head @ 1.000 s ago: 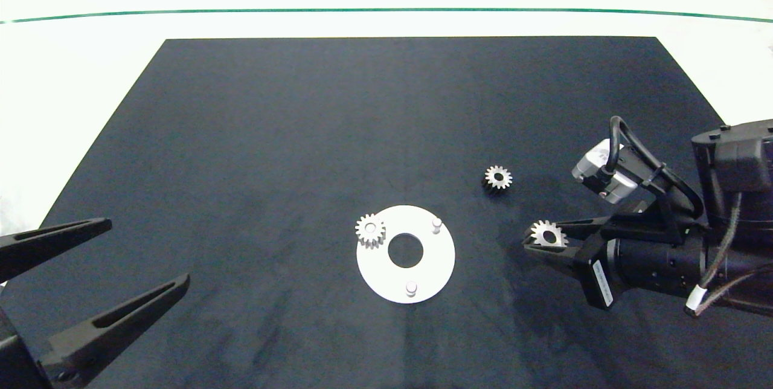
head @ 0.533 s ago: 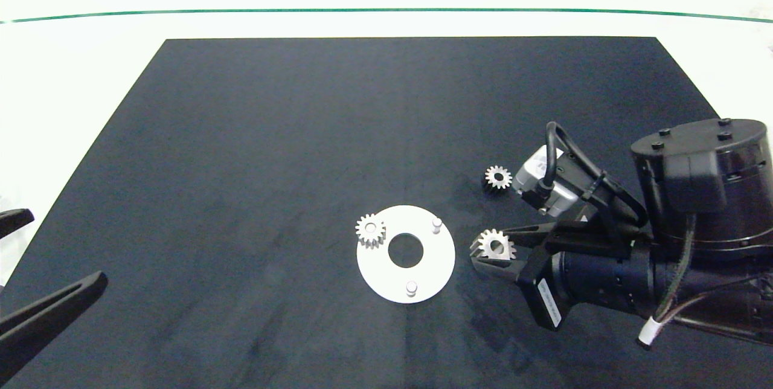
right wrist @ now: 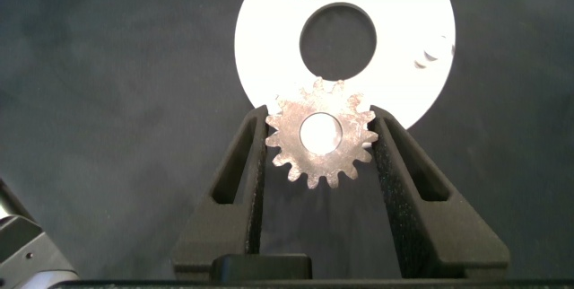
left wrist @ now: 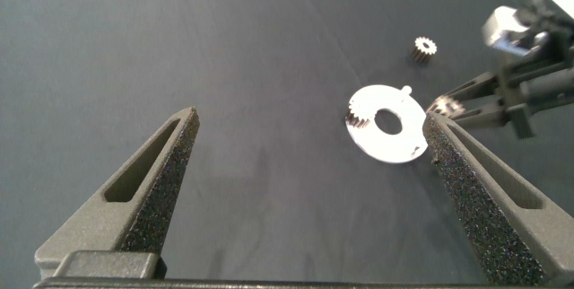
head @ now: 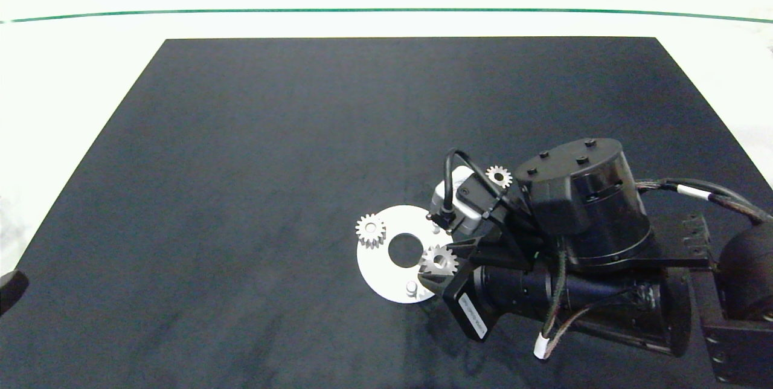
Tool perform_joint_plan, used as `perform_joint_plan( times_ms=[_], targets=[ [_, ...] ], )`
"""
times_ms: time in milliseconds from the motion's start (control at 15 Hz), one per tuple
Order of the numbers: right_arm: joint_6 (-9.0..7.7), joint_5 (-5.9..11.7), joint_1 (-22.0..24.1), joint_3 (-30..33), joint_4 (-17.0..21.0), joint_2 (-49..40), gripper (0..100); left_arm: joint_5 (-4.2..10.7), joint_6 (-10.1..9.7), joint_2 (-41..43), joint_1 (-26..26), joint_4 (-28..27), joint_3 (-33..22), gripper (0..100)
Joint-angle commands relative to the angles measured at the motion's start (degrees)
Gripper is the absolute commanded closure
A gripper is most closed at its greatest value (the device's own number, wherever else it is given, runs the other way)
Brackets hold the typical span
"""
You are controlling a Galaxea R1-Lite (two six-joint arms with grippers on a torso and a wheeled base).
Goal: Install three planetary gears onto the carrier pins
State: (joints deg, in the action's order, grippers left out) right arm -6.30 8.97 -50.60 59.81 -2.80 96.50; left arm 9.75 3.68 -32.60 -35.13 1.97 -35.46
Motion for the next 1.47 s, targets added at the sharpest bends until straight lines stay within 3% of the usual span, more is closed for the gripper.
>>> perform_joint_plan(
  times_ms=[67,867,1200,1467],
  targets=[
    [-0.29,0.08,-1.52,3.21,3.07,3.26,78,0.09,0.01,0.69,-0.02,0.05,0.13,0],
    [-0.38,1.84,-2.75,4.09,3.86,5.63,78,0.09,0.01,0.61,-0.02,-0.04,0.57,0],
    [-1.52,3.42,-2.66,4.27,3.59,6.95,78,0.09,0.01,0.69,-0.02,-0.04,0.57,0],
    [-1.78,3.42,-2.66,5.76,3.51,8.26,78,0.09,0.01,0.87,-0.11,-0.04,0.57,0]
  ],
)
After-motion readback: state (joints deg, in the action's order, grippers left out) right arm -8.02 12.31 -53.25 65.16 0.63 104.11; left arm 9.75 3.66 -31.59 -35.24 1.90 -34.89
